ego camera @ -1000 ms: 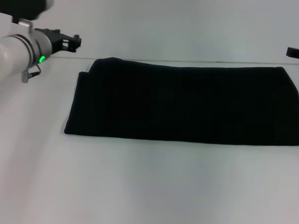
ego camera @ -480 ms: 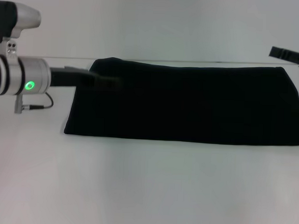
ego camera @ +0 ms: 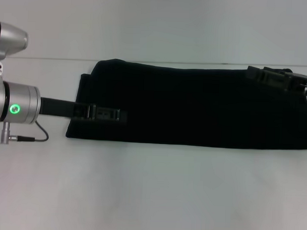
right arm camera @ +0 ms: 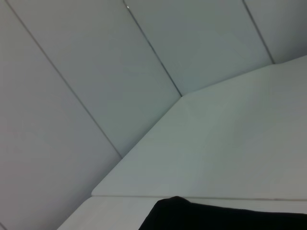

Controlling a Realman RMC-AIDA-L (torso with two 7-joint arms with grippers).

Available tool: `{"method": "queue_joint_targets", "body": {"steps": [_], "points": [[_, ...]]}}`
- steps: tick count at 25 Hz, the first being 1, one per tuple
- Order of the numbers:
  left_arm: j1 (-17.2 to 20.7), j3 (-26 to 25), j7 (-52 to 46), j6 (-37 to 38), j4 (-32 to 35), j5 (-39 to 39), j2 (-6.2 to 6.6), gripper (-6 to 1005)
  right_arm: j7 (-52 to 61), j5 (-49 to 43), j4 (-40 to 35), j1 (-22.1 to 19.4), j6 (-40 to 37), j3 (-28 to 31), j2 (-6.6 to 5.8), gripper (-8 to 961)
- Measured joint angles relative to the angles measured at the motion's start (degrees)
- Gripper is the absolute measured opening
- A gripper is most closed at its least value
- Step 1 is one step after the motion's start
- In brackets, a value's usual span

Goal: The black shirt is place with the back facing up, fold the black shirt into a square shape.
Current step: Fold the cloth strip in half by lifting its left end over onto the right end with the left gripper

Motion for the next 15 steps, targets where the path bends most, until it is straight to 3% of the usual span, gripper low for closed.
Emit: {"method": "queue_joint_targets", "body": {"steps": [3, 6, 15], "points": [[0.65, -0.05, -7.02, -0.98, -0.12, 1.46, -0.25, 894, -0.27, 0.00, -0.11, 0.13, -0.06, -1.39, 0.11, 930], [1.50, -1.38, -13.58, -1.81, -0.10, 1.85, -0.22, 894, -0.29, 0.00, -0.80, 0.19, 0.23, -2.03, 0.12, 928], [1.91, -11.85, -24.82, -1.95, -3.46, 1.86, 1.21, 891, 0.64, 0.08, -3.10, 0.93, 0.36, -1.93, -0.22, 924]]}}
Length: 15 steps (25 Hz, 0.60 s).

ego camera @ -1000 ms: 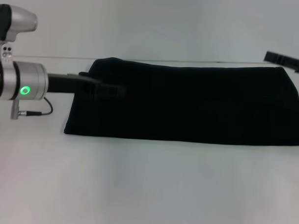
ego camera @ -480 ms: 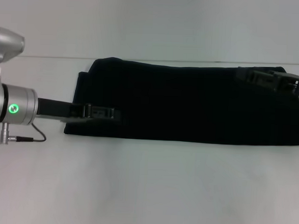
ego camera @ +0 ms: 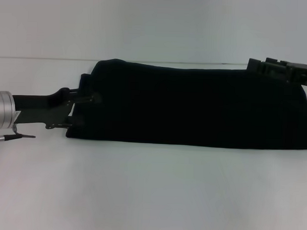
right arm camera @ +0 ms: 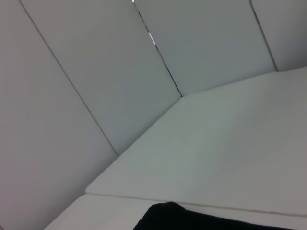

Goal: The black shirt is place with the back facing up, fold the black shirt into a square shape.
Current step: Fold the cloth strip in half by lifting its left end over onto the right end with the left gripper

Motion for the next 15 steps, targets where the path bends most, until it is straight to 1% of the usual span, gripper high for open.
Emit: {"method": "queue_joint_targets", "body": {"steps": [6, 11, 15], "points": [[-0.03, 0.03, -5.54, 0.31, -0.23, 2.89, 0.13, 888, 0.00, 0.02, -0.02, 0.39, 0.10, 0.24, -0.08, 922], [-0.15, -0.35, -8.70, -1.03, -1.20, 6.80, 0.23, 887, -0.31, 0.02, -0.02, 0.53, 0.09, -0.04, 0.26, 921], [-0.42, -0.39, -10.93, -1.59, -1.88, 8.24, 0.40, 887, -0.45, 0.02, -0.01, 0.71, 0.09, -0.08, 0.36, 920]]}}
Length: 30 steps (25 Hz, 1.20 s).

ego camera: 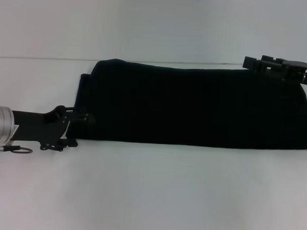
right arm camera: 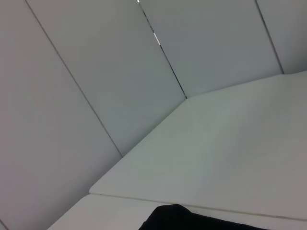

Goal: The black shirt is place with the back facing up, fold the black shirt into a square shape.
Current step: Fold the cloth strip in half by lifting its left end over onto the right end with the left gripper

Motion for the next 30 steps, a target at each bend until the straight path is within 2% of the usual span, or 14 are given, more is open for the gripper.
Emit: {"method": "queue_joint_targets", "body": {"steps": [15, 30], "points": [[-0.05, -0.50, -3.74, -6.05, -4.90, 0.90, 0.08, 887, -0.55, 1.86, 0.01, -0.12, -0.09, 0.09, 0.42, 916], [-0.30, -0.54, -3.77, -9.92, -5.25, 0.50, -0.08, 888, -0.48, 2.19, -0.02, -0.40, -0.19, 0.26, 0.40, 915]]}}
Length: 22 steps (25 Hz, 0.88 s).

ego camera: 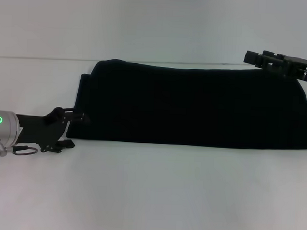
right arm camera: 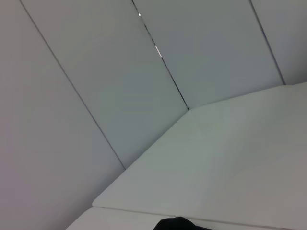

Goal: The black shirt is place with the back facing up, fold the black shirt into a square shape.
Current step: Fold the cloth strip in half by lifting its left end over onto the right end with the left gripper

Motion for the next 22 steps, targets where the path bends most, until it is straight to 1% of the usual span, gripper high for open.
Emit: {"method": "queue_joint_targets", "body": {"steps": [10, 22], "points": [[-0.26, 0.37, 0.42, -2.01, 0.00, -0.07, 0.06, 888, 0.18, 0.01, 0.00, -0.01, -0.23, 0.19, 0.00, 915], [-1.59, 0.39, 2.12, -4.66, -1.40, -0.40, 0.06, 880, 0.19, 0.70, 0.00, -0.10, -0.48, 0.19, 0.00, 914]]}}
